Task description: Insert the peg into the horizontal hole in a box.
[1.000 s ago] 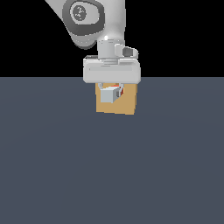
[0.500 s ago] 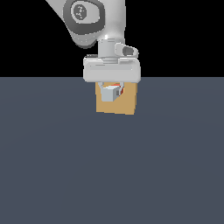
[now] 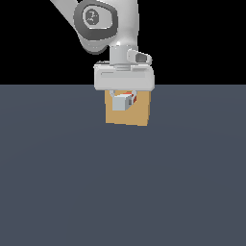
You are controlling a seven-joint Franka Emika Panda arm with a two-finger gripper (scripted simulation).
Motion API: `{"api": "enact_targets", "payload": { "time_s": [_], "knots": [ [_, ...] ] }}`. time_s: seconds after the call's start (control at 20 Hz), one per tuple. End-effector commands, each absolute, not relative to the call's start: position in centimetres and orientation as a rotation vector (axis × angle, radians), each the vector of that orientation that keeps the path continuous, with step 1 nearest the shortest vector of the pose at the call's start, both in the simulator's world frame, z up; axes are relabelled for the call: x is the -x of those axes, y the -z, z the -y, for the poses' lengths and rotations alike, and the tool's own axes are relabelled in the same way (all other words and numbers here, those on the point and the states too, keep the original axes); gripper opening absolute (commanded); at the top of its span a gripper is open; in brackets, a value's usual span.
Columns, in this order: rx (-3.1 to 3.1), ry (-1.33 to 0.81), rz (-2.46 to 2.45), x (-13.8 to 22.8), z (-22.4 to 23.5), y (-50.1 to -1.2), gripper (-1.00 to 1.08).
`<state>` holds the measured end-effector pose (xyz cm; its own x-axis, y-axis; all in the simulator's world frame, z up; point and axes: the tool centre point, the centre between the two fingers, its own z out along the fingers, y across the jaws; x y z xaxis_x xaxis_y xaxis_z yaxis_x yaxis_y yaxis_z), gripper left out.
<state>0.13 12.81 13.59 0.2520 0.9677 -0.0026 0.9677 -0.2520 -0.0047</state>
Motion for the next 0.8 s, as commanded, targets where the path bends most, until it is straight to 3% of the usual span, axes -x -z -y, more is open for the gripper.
{"api": "enact_targets", "payload": {
  "time_s": [0.0,0.4,0.75],
  "knots": [
    [2.484,-0.001,1.923,-0.5,-14.3,-13.8,-1.0],
    [2.484,0.002,1.923,-2.0,-19.9,-13.9,-1.0],
    [2.485,0.003,1.924,-2.7,-22.1,-14.0,-1.0]
  ]
}}
